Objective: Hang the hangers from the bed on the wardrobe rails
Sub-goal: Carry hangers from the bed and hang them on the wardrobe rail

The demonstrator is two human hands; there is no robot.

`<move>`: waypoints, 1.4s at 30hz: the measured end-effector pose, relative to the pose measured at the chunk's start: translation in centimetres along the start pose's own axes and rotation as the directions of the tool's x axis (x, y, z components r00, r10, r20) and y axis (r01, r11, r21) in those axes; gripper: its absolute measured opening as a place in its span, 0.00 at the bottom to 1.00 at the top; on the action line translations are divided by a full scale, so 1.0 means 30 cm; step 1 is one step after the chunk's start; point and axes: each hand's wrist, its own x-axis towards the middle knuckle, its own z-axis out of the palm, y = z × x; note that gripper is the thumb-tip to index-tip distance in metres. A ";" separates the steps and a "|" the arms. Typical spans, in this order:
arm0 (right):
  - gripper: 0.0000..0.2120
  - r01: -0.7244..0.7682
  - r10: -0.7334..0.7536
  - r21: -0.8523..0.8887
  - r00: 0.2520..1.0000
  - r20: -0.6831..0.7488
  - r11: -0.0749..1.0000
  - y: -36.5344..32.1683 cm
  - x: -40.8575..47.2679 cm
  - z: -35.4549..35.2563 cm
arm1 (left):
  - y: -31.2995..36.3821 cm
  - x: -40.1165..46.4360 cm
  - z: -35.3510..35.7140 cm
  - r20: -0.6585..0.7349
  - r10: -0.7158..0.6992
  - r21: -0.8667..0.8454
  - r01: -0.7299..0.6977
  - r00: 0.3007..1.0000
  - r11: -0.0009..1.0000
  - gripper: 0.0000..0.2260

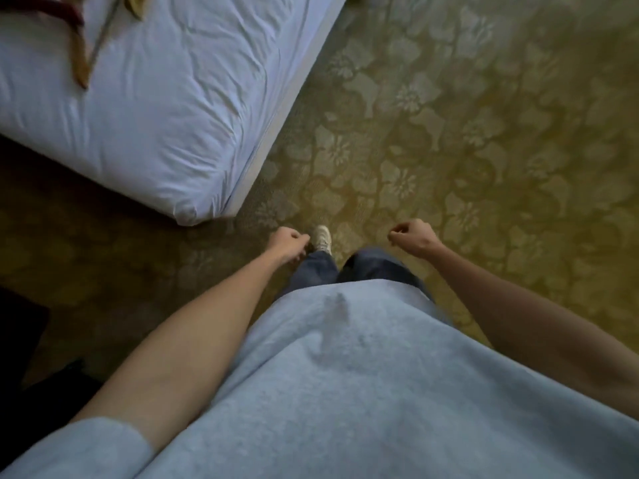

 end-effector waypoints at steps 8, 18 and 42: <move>0.10 -0.250 0.251 0.170 0.968 0.014 0.953 0.123 0.237 -0.350 | 0.772 0.311 -0.128 0.064 0.174 0.021 -0.175 0.983 0.984 0.12; 0.10 -0.135 0.127 0.159 0.990 0.063 0.978 -0.227 0.797 -1.005 | 1.249 0.651 -0.405 -0.011 -0.044 0.048 0.045 0.999 0.998 0.11; 0.11 0.263 -0.224 -0.354 0.963 0.146 0.898 -1.255 1.831 -2.228 | 2.279 1.328 -0.933 -0.112 -0.190 -0.321 0.145 0.975 0.936 0.12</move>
